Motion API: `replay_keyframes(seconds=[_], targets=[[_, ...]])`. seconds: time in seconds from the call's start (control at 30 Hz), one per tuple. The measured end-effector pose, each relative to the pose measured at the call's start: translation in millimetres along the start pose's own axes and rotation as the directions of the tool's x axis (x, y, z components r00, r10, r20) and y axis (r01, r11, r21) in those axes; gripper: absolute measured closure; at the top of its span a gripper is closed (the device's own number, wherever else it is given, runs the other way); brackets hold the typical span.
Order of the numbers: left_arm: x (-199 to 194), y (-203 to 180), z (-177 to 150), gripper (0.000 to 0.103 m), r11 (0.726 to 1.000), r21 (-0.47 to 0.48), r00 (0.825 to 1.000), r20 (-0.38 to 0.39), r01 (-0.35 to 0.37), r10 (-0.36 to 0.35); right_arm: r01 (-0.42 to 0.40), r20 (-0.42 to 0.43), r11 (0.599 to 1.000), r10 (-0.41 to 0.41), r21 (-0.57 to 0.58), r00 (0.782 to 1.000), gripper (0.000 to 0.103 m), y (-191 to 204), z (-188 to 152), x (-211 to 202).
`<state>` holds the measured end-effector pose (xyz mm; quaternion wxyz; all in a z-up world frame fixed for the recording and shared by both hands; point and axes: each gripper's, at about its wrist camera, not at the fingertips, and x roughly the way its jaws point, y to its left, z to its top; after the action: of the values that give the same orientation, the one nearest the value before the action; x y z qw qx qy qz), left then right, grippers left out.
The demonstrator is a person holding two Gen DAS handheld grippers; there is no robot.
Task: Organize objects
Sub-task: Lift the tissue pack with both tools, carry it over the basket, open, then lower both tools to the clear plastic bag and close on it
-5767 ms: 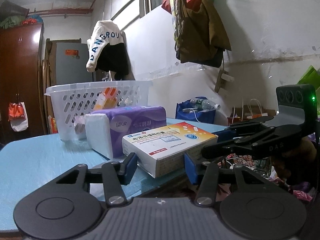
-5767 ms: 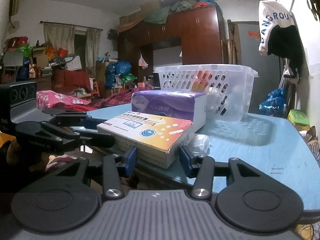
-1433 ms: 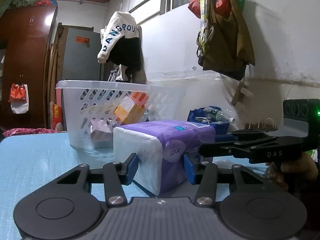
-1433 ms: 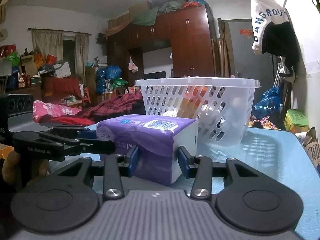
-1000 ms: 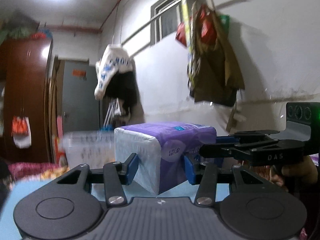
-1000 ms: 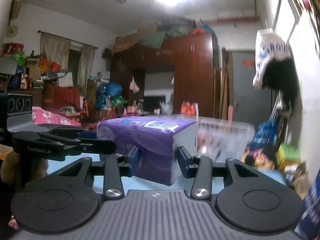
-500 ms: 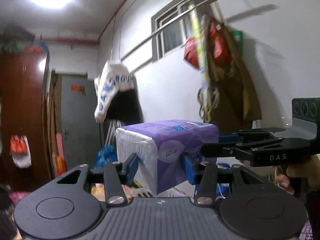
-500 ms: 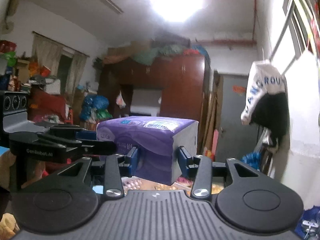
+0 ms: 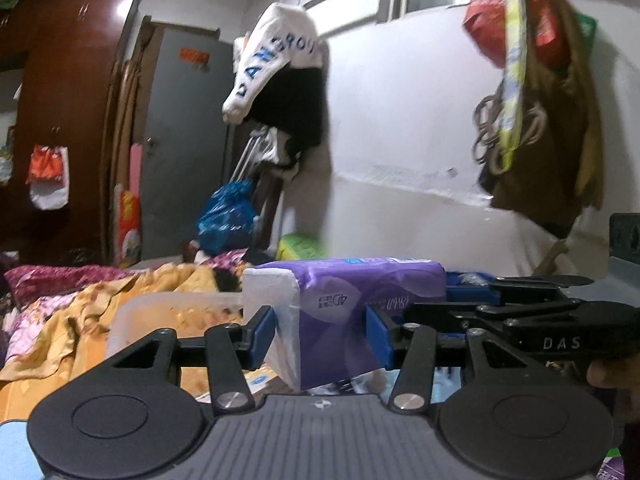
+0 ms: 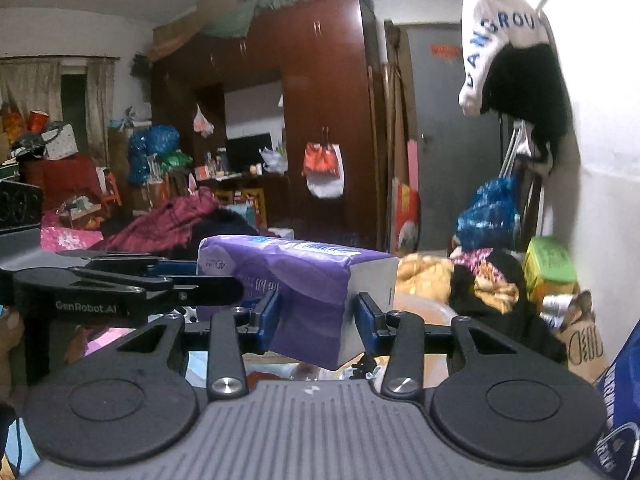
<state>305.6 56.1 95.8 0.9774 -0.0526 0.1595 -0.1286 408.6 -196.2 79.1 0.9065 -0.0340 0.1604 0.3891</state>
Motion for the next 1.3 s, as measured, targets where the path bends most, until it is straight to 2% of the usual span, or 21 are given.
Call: replay_keyframes(seconds=[0.13, 0.23, 0.3, 0.33, 0.4, 0.47, 0.53, 0.63, 0.8, 1.0, 1.17, 1.23, 1.3], targets=[[14.1, 6.1, -2.9, 0.048, 0.999, 0.009, 0.996, -0.084, -0.04, 0.041, 0.026, -0.058, 1.0, -0.027, -0.011, 0.998, 0.058, 1.4, -3.2, 10.4], [19.3, 8.3, -6.9, 0.04, 0.998, 0.011, 0.994, -0.091, -0.062, 0.063, 0.026, -0.07, 1.0, -0.027, -0.01, 0.997, 0.058, 1.5, -6.2, 15.2], [19.6, 5.8, -10.6, 0.035, 0.995, 0.041, 0.992, -0.087, -0.091, 0.095, 0.016, -0.119, 1.0, -0.017, -0.012, 0.993, 0.051, 2.6, -8.9, 20.3], [19.5, 4.4, -10.5, 0.033, 0.992, 0.054, 0.99, -0.082, -0.114, 0.118, 0.031, -0.122, 0.999, -0.034, -0.022, 0.992, 0.046, 3.9, -10.4, 20.1], [6.9, 2.1, -12.6, 0.024, 0.983, 0.081, 0.985, -0.042, -0.166, 0.17, 0.106, -0.083, 0.993, -0.11, -0.055, 0.99, 0.01, 6.3, -14.2, 11.0], [-14.6, 0.4, -14.1, 0.024, 0.978, 0.077, 0.981, 0.006, -0.194, 0.194, 0.146, -0.041, 0.988, -0.148, -0.052, 0.988, 0.004, 6.6, -17.4, -6.2], [-37.1, -2.1, -18.5, 0.019, 0.979, 0.073, 0.981, 0.026, -0.191, 0.19, 0.119, -0.007, 0.993, -0.119, -0.016, 0.993, 0.002, 3.2, -21.1, -29.4], [-73.8, -9.8, -38.4, 0.019, 0.976, 0.079, 0.98, 0.026, -0.201, 0.199, 0.084, 0.052, 0.995, -0.087, 0.053, 0.995, 0.0, 0.7, -42.1, -72.2], [-139.0, -21.7, -101.1, 0.016, 0.978, 0.059, 0.979, 0.056, -0.199, 0.196, 0.043, 0.087, 0.993, -0.053, 0.111, 0.995, 0.0, 4.5, -106.0, -129.5], [-184.3, -32.2, -160.2, 0.016, 0.975, 0.047, 0.976, -0.004, -0.217, 0.217, 0.008, 0.025, 0.99, -0.012, 0.144, 1.0, 0.0, 26.0, -163.4, -152.2], [-201.1, -38.9, -190.3, 0.016, 0.967, 0.009, 0.967, -0.005, -0.254, 0.254, 0.017, 0.036, 0.994, -0.021, 0.104, 0.999, 0.0, 46.7, -173.1, -158.0], [-198.5, -38.2, -197.0, 0.016, 0.962, 0.008, 0.962, -0.034, -0.272, 0.272, 0.02, 0.036, 0.996, -0.023, 0.081, 0.999, 0.0, 52.9, -176.9, -157.4], [-198.1, -35.8, -203.3, 0.016, 0.967, 0.001, 0.965, -0.051, -0.256, 0.256, 0.016, 0.021, 0.998, -0.017, 0.053, 1.0, 0.003, 58.1, -182.1, -154.8]])
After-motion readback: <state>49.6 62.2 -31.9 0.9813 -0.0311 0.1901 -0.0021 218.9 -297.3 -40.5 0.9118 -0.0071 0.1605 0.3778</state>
